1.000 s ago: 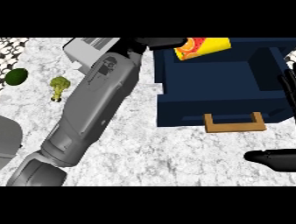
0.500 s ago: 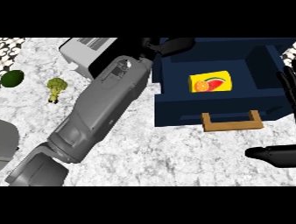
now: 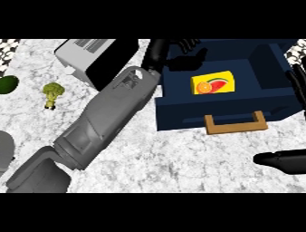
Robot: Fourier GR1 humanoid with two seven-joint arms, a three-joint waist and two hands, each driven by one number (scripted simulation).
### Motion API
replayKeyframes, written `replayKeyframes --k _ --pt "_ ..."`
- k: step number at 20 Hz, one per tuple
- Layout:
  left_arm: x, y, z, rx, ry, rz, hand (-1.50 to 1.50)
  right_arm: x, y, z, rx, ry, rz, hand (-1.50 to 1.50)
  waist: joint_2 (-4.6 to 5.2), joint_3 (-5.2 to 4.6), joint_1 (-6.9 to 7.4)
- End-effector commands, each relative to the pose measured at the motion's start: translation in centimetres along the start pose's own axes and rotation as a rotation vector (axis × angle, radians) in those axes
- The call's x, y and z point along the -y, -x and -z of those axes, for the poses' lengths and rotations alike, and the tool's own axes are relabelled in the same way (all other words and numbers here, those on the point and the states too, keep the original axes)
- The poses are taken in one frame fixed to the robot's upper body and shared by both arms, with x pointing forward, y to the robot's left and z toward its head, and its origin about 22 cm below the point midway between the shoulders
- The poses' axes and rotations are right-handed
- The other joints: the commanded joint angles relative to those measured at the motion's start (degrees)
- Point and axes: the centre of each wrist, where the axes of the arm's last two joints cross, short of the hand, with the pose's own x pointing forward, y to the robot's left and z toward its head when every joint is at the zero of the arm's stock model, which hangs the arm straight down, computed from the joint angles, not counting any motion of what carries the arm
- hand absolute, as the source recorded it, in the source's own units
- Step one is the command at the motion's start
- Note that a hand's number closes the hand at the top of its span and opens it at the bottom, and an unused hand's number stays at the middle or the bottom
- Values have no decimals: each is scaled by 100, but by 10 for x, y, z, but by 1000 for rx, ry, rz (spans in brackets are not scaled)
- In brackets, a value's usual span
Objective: Pick up the cup, place it into the drawer and close the drawer
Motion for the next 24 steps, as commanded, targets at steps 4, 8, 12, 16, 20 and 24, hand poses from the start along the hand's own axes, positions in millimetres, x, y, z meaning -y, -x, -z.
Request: replayKeyframes --k 4,8,12,16,20,24 --pt "9 1 -1 -65 20 143 -150 4 2 5 22 -8 0 -150 32 5 -104" --pt "6 11 -6 -26 -2 139 -150 18 8 -6 1 -8 -6 -150 20 2 -26" --pt "17 -10 -1 55 -22 89 -150 -2 -4 11 50 -60 137 -150 17 0 -59" --pt "28 -16 -10 121 -27 0 -150 -9 -11 7 40 -130 197 150 -53 -6 108" --pt "22 -36 6 119 -39 -55 -150 7 -19 -10 37 -184 96 150 -69 -5 241" --pt "14 -38 8 104 -70 -86 -150 12 -27 -17 -14 -296 -44 150 -99 -6 381"
